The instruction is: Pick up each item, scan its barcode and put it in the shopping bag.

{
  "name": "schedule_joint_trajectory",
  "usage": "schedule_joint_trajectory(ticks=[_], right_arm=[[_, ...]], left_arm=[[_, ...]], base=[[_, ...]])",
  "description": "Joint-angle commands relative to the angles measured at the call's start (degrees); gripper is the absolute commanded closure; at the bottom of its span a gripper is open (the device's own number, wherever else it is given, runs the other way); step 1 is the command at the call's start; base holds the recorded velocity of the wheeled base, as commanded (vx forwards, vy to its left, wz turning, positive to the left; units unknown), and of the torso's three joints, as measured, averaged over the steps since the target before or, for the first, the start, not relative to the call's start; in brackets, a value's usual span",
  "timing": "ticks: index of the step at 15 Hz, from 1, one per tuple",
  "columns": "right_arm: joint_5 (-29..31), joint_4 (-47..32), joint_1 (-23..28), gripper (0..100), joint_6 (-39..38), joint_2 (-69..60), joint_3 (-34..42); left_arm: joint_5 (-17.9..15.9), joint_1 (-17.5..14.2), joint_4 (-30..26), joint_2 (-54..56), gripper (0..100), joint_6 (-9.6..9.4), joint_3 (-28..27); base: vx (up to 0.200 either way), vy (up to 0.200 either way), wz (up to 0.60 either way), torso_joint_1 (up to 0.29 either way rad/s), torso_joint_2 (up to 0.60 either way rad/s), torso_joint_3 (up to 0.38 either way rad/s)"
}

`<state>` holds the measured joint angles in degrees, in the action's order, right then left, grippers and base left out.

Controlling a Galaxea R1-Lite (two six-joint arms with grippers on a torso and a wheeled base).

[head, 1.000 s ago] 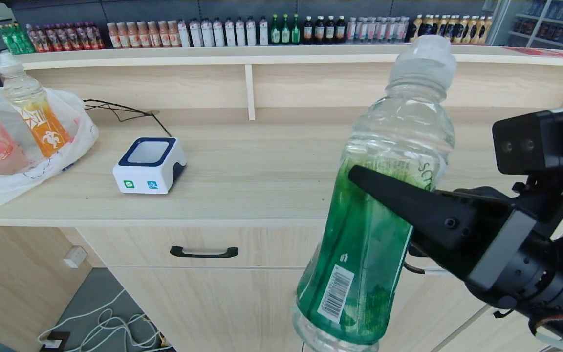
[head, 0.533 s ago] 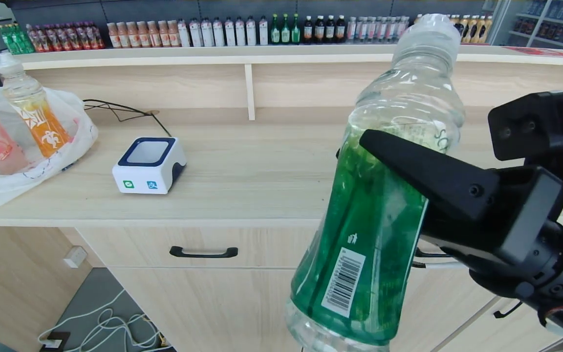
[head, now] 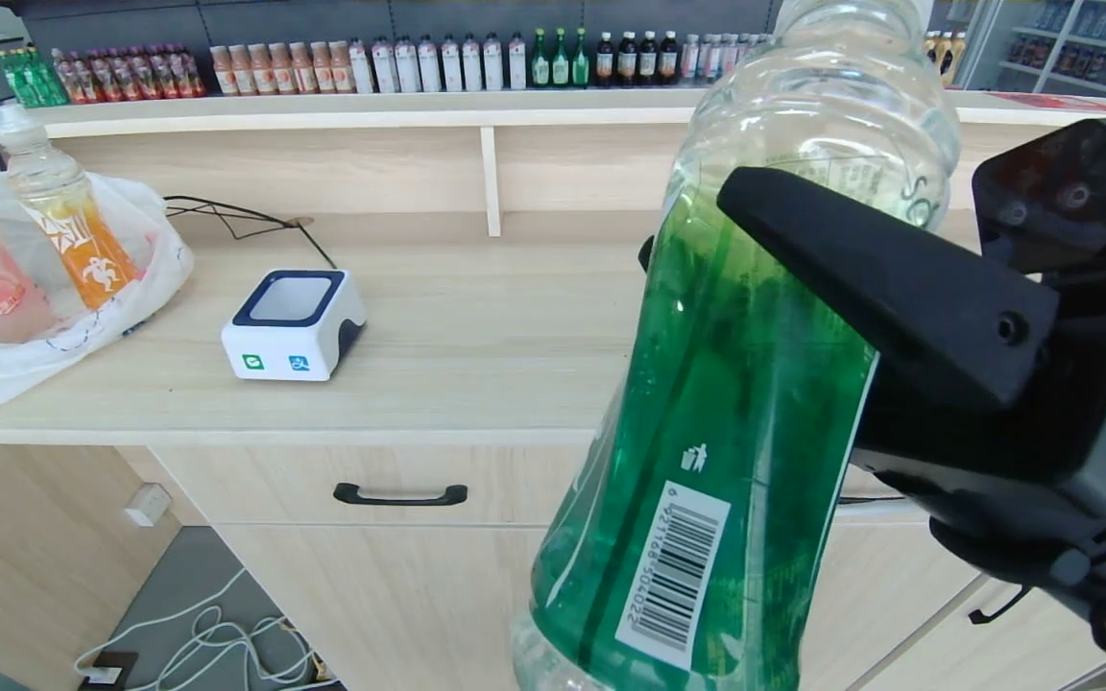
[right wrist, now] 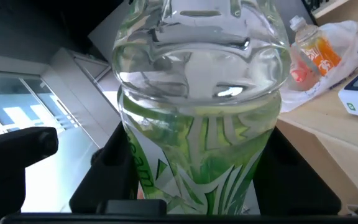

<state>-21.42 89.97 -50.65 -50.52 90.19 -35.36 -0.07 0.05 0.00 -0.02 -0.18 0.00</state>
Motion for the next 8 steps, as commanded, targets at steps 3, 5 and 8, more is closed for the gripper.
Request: schedule_joint_trajectory(ticks=[3, 5, 8], right_arm=[[0.1, 0.0, 0.0, 100, 0.1, 0.6, -0.2], [0.1, 0.0, 0.0, 100, 0.0, 0.5, 0.0], [0.1, 0.0, 0.6, 100, -0.1, 1.9, -0.8]], left_arm=[[0.1, 0.0, 0.0, 0.0, 0, 0.01, 0.0], [0.0, 0.0, 0.0, 0.0, 0, 0.01, 0.0], [0.0, 0.0, 0.0, 0.0, 0, 0.01, 0.0]], base=[[0.0, 0.0, 0.0, 0.0, 0.0, 0.0], [0.0, 0.0, 0.0, 0.0, 0.0, 0.0], [0.0, 0.0, 0.0, 0.0, 0.0, 0.0]])
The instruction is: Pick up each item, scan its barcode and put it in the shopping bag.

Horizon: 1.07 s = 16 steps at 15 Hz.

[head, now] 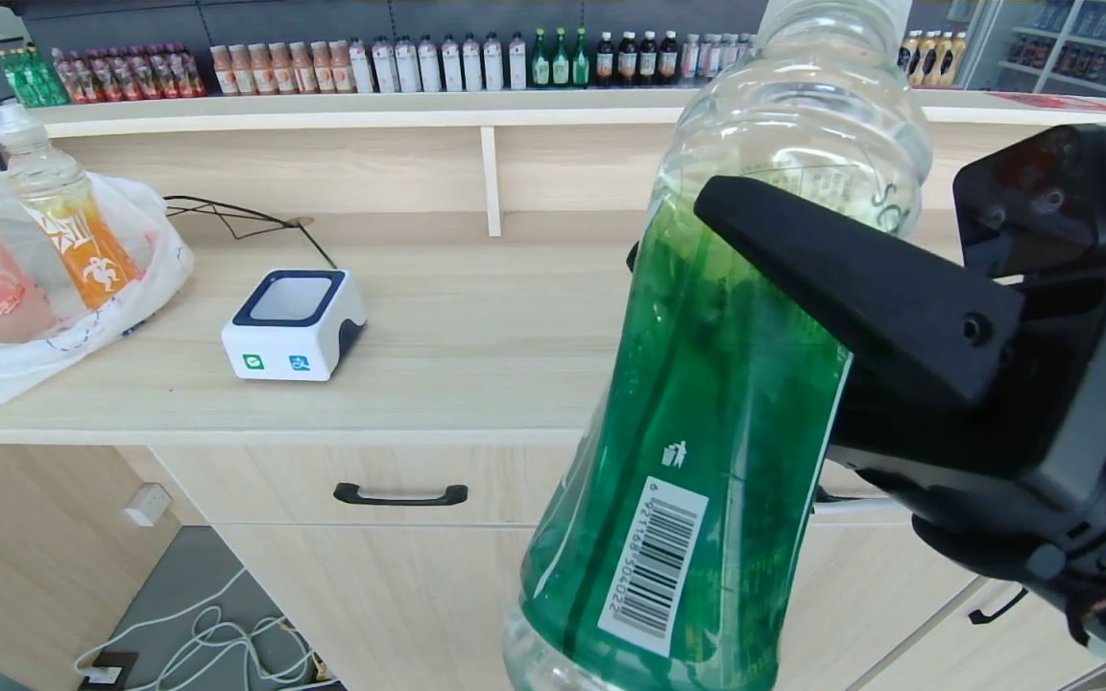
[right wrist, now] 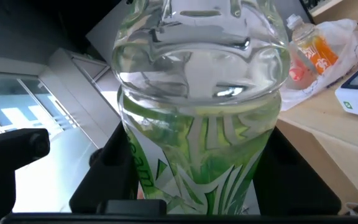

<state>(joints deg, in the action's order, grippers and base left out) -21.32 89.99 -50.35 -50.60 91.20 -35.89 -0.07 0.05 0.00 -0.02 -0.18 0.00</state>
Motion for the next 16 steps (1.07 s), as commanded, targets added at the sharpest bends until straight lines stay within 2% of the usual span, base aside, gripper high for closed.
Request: schedule_joint_trajectory(ticks=[1, 4, 13, 16], right_arm=[[0.0, 0.0, 0.8, 100, 0.0, 1.6, -0.5], [0.0, 0.0, 3.9, 100, -0.1, 3.5, 0.0], [0.0, 0.0, 4.5, 100, -0.3, 3.6, -0.6], [-0.1, 0.0, 4.6, 100, 3.0, 2.8, -1.1]], left_arm=[[0.1, 0.0, 0.0, 0.0, 0, 0.01, 0.0], [0.0, 0.0, 0.0, 0.0, 0, -0.08, 0.0], [0.0, 0.0, 0.0, 0.0, 0, -0.17, 0.0], [0.0, 0.0, 0.0, 0.0, 0, 0.01, 0.0]], base=[[0.0, 0.0, 0.0, 0.0, 0.0, 0.0], [0.0, 0.0, 0.0, 0.0, 0.0, 0.0], [0.0, 0.0, 0.0, 0.0, 0.0, 0.0], [0.0, 0.0, 0.0, 0.0, 0.0, 0.0]])
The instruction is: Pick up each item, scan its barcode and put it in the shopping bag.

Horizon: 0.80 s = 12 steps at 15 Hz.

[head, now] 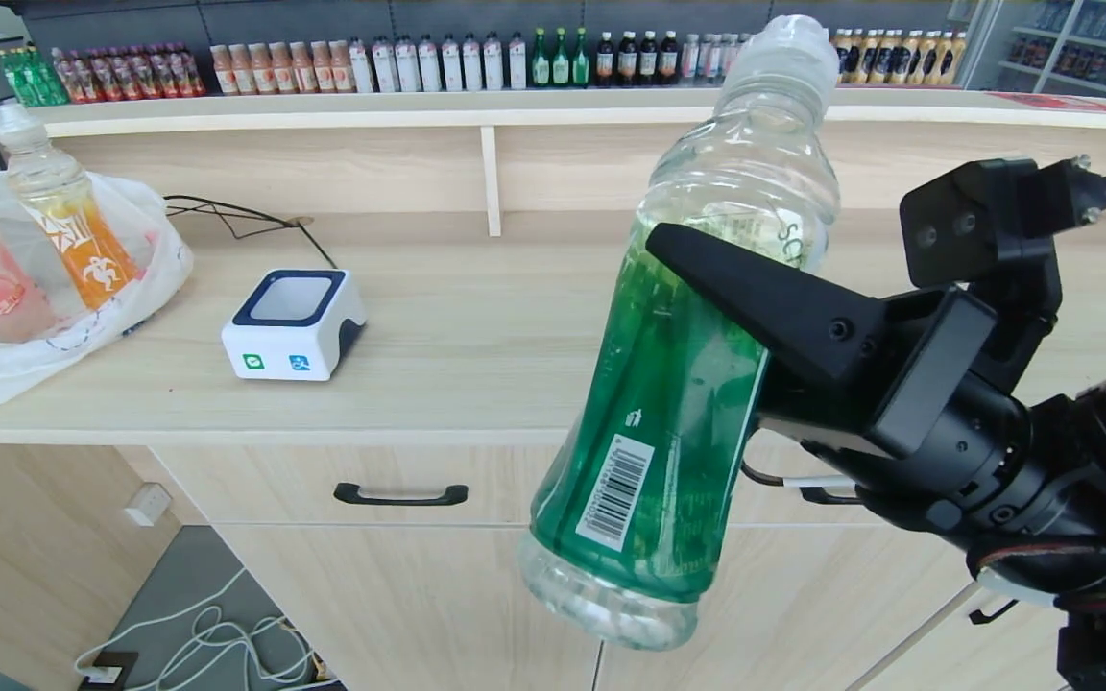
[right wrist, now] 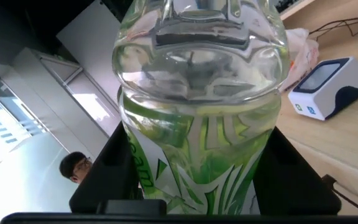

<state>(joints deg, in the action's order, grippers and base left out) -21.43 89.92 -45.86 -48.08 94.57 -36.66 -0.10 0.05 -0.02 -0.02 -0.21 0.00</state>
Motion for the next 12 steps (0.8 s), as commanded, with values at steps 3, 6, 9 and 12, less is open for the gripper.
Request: schedule_joint_trajectory(ticks=[3, 6, 9, 12], right_arm=[[-1.8, 0.1, 0.7, 100, 10.4, -0.6, -0.7], [-0.4, -3.1, 1.7, 100, 24.5, -2.1, -2.4], [7.5, -14.5, 2.4, 100, 33.8, -6.9, -5.4], [11.5, -19.7, 2.7, 100, 43.1, -10.6, -4.5]], left_arm=[[0.0, 0.0, 0.0, 0.0, 0, 0.03, 0.0], [0.0, 0.0, 0.0, 0.0, 0, -0.06, 0.0], [0.0, 0.0, 0.0, 0.0, 0, -0.06, 0.0], [0.0, 0.0, 0.0, 0.0, 0, -0.06, 0.0]], base=[[0.0, 0.0, 0.0, 0.0, 0.0, 0.0], [0.0, 0.0, 0.0, 0.0, 0.0, 0.0], [0.0, 0.0, 0.0, 0.0, 0.0, 0.0], [0.0, 0.0, 0.0, 0.0, 0.0, 0.0]])
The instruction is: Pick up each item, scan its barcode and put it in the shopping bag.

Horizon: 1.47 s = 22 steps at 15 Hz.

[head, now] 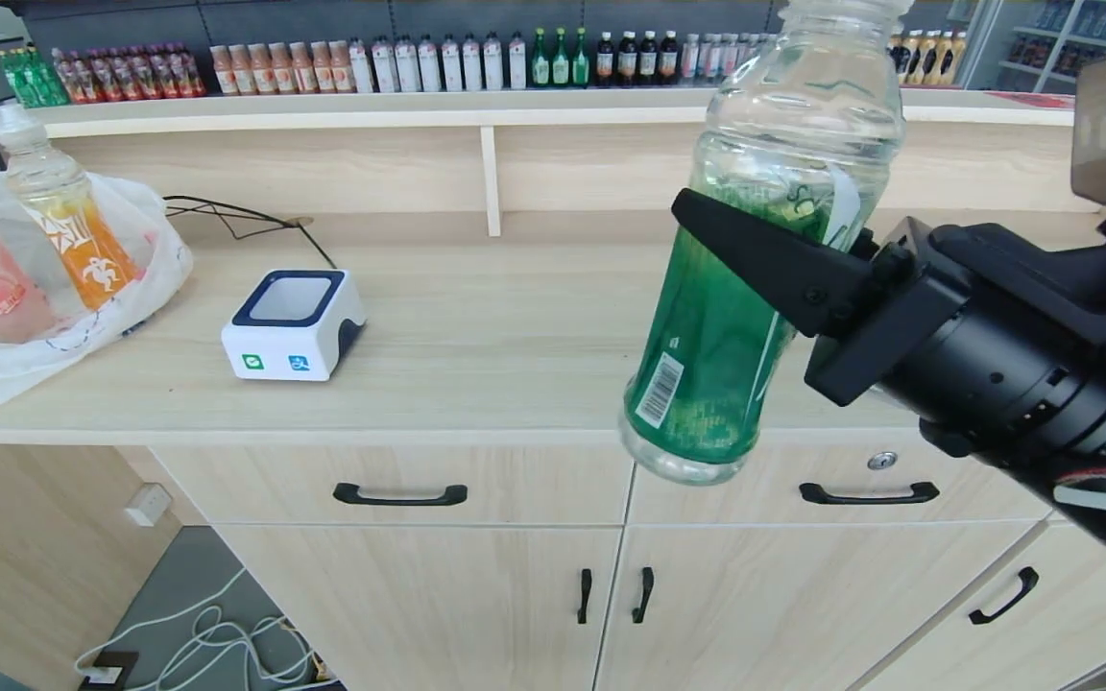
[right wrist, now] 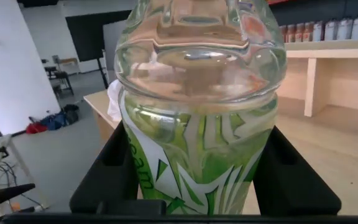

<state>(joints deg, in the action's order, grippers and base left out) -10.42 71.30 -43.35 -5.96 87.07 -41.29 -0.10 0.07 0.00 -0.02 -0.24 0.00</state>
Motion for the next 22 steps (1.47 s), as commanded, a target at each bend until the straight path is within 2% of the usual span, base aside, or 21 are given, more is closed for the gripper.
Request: schedule_joint_trajectory(ticks=[1, 2, 5, 8, 11, 15, 22], right_arm=[[0.8, -1.5, 0.5, 100, 4.6, -3.1, 0.4], [3.0, -1.6, 0.7, 100, 8.2, -3.2, 0.9], [13.2, -0.9, 1.4, 100, 8.0, -2.0, 3.4], [17.0, 0.7, 4.2, 100, 8.1, -3.4, 5.7], [17.1, 0.9, 5.2, 100, 8.1, -7.8, 13.3], [17.0, 1.6, 6.5, 100, 7.7, -6.8, 9.6], [16.8, 2.2, 6.6, 100, 7.7, -3.0, 7.8]], left_arm=[[0.0, 0.0, 0.0, 0.0, 0, -0.02, 0.0], [0.0, 0.0, 0.0, 0.0, 0, -0.02, 0.0], [0.0, 0.0, 0.0, 0.0, 0, -0.02, 0.0], [0.0, 0.0, 0.0, 0.0, 0, -0.02, 0.0], [0.0, 0.0, 0.0, 0.0, 0, -0.11, 0.0], [0.0, 0.0, 0.0, 0.0, 0, -0.02, 0.0], [0.0, 0.0, 0.0, 0.0, 0, 0.24, 0.0]], base=[[0.0, 0.0, 0.0, 0.0, 0.0, 0.0], [0.0, 0.0, 0.0, 0.0, 0.0, 0.0], [0.0, 0.0, 0.0, 0.0, 0.0, 0.0], [0.0, 0.0, 0.0, 0.0, 0.0, 0.0], [0.0, 0.0, 0.0, 0.0, 0.0, 0.0], [0.0, 0.15, 0.0, -0.001, 0.0, 0.005], [0.0, 0.2, 0.0, 0.004, 0.0, 0.0]])
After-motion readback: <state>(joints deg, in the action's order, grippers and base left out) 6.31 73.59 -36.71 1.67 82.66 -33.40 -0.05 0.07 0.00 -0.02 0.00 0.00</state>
